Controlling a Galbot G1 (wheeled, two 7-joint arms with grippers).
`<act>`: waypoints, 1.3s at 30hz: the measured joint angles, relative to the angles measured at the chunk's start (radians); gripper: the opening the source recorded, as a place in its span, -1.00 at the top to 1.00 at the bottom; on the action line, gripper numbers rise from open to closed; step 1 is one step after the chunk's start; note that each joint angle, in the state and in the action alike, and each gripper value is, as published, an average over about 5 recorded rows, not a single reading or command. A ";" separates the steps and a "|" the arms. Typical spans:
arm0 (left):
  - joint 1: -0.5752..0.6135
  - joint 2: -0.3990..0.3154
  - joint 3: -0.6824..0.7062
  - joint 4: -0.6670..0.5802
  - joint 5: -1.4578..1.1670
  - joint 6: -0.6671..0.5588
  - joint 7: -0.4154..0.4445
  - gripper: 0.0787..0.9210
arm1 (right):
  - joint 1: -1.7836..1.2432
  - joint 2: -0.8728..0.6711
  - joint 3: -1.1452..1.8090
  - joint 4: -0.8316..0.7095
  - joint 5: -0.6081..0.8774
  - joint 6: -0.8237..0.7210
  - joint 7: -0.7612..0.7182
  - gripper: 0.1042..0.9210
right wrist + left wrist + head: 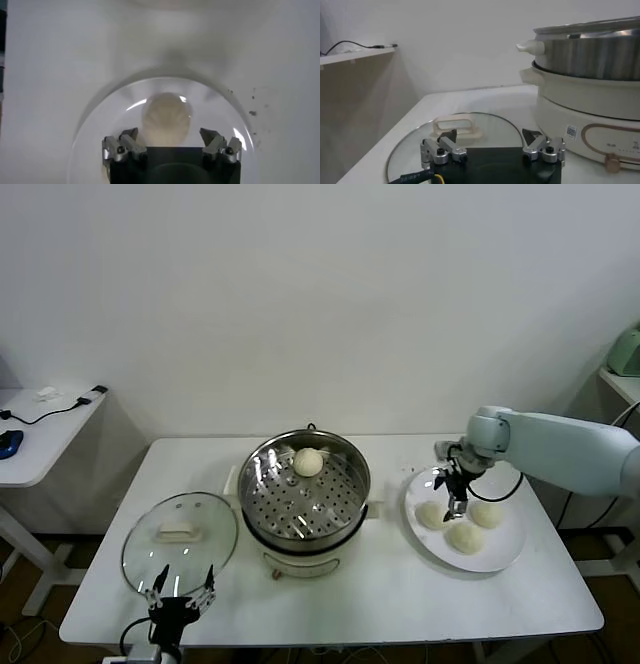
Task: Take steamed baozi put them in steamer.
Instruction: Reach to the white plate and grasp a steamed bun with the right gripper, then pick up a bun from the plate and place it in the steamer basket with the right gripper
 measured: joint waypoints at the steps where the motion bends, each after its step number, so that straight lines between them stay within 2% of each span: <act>1: 0.000 0.000 0.000 0.000 0.000 0.000 0.000 -0.77 | -0.012 0.002 0.009 -0.006 -0.004 -0.003 0.002 -0.76; 5: 0.000 0.000 0.003 0.000 0.001 0.000 0.000 -0.77 | -0.049 0.010 0.039 -0.026 -0.021 -0.016 0.009 -0.74; 13: 0.005 0.001 0.004 -0.009 0.003 0.001 0.000 -0.77 | -0.082 0.009 0.083 -0.039 -0.038 -0.029 0.018 -0.34; 23: 0.021 -0.001 0.003 -0.030 0.008 0.004 0.000 -0.77 | 0.017 -0.012 0.048 0.019 -0.006 -0.020 -0.013 -0.28; 31: 0.025 0.003 0.001 -0.043 0.008 0.006 0.001 -0.77 | 0.299 0.022 -0.080 0.121 0.156 -0.033 -0.051 -0.28; 39: 0.015 0.003 0.011 -0.054 0.010 0.012 0.003 -0.77 | 0.497 0.147 -0.094 0.242 0.371 -0.106 -0.021 -0.28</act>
